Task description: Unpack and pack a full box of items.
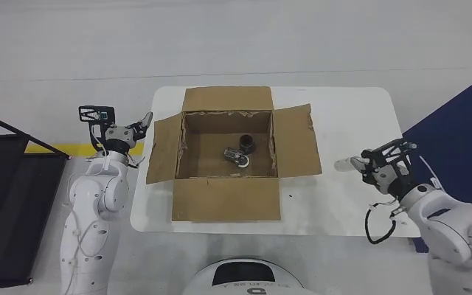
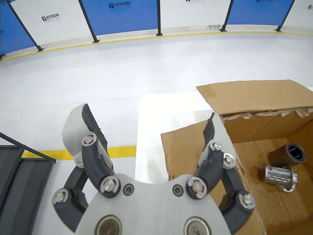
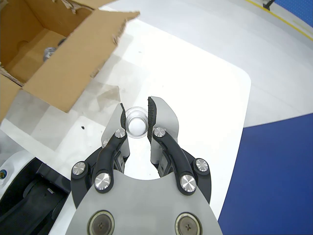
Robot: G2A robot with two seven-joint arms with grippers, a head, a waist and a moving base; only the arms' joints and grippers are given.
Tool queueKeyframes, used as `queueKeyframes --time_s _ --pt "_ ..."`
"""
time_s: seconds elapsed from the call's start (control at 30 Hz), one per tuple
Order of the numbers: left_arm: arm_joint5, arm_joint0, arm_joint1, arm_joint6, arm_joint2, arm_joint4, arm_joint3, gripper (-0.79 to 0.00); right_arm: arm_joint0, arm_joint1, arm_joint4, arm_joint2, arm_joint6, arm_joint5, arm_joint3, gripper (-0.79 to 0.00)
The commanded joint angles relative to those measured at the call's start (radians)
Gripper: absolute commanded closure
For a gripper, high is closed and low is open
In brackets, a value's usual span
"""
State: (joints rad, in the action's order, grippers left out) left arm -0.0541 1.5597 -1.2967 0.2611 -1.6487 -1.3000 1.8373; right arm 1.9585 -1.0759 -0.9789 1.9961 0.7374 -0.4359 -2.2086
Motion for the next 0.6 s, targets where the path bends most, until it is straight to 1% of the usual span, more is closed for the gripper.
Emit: queueKeyframes --time_s 0.0,0.13,0.23,0.4,0.57 --pt "0.0 0.0 0.0 0.0 0.0 0.0 0.0 -0.785 -0.026 0.003 -0.011 -0.022 0.04 0.01 0.043 0.0" --pt "0.0 0.0 0.0 0.0 0.0 0.0 0.0 -0.785 -0.099 0.009 -0.016 -0.072 0.075 0.012 0.14 0.0" --pt "0.0 0.0 0.0 0.0 0.0 0.0 0.0 -0.785 -0.141 0.012 -0.021 -0.1 0.085 0.015 0.178 0.0" --pt "0.0 0.0 0.0 0.0 0.0 0.0 0.0 -0.785 -0.17 0.015 -0.067 -0.125 0.104 0.045 0.18 0.0" --pt "0.0 0.0 0.0 0.0 0.0 0.0 0.0 -0.785 -0.185 0.014 -0.115 -0.181 0.136 0.092 0.179 0.0"
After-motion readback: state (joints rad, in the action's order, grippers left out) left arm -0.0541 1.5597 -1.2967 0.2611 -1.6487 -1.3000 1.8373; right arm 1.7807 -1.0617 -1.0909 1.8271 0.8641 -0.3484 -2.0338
